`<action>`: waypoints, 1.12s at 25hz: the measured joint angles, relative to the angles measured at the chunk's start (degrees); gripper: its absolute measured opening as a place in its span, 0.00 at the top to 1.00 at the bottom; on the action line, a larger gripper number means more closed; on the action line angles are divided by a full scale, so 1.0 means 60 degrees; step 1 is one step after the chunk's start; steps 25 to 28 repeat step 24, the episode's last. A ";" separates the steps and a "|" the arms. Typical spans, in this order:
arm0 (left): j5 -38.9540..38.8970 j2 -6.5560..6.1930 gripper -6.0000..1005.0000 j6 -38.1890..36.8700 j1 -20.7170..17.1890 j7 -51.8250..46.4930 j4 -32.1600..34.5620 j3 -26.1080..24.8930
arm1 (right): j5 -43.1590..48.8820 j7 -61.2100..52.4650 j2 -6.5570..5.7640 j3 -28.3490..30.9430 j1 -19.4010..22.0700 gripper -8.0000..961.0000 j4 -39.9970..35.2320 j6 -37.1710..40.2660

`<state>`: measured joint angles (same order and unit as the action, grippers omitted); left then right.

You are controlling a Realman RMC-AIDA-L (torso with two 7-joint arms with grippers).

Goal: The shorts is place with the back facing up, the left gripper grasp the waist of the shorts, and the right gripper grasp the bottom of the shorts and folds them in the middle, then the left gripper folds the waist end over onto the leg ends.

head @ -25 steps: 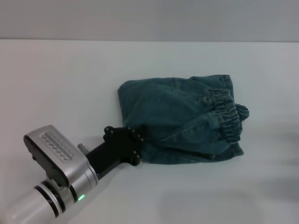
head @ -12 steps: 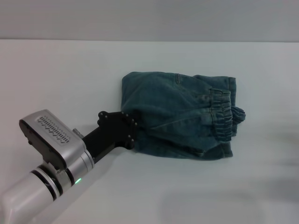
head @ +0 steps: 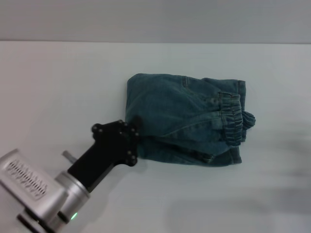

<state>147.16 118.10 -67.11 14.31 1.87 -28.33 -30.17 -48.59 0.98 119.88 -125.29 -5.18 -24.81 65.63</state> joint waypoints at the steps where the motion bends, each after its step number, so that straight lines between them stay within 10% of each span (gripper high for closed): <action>1: -0.0007 0.0018 0.89 -0.0115 -0.0263 0.0300 -0.0139 -0.0174 | 0.0000 0.0006 0.0000 -0.0103 -0.0002 0.86 0.0006 0.0040; 13: -0.0077 0.0011 0.86 -0.0280 -0.0803 -0.0343 0.1157 -0.4746 | 0.0013 0.0032 0.0001 -0.0483 0.0012 0.86 0.0807 0.2540; 20: -0.0066 0.0020 0.64 -0.0357 -0.0342 -0.1337 0.2077 -0.5295 | 0.0007 0.0014 0.0001 -0.0567 0.0006 0.86 0.1095 0.3019; 28: -0.0044 0.0049 0.64 -0.0296 -0.0310 -0.1216 0.2100 -0.5244 | -0.0002 0.0011 0.0001 -0.0587 -0.0024 0.86 0.1102 0.2978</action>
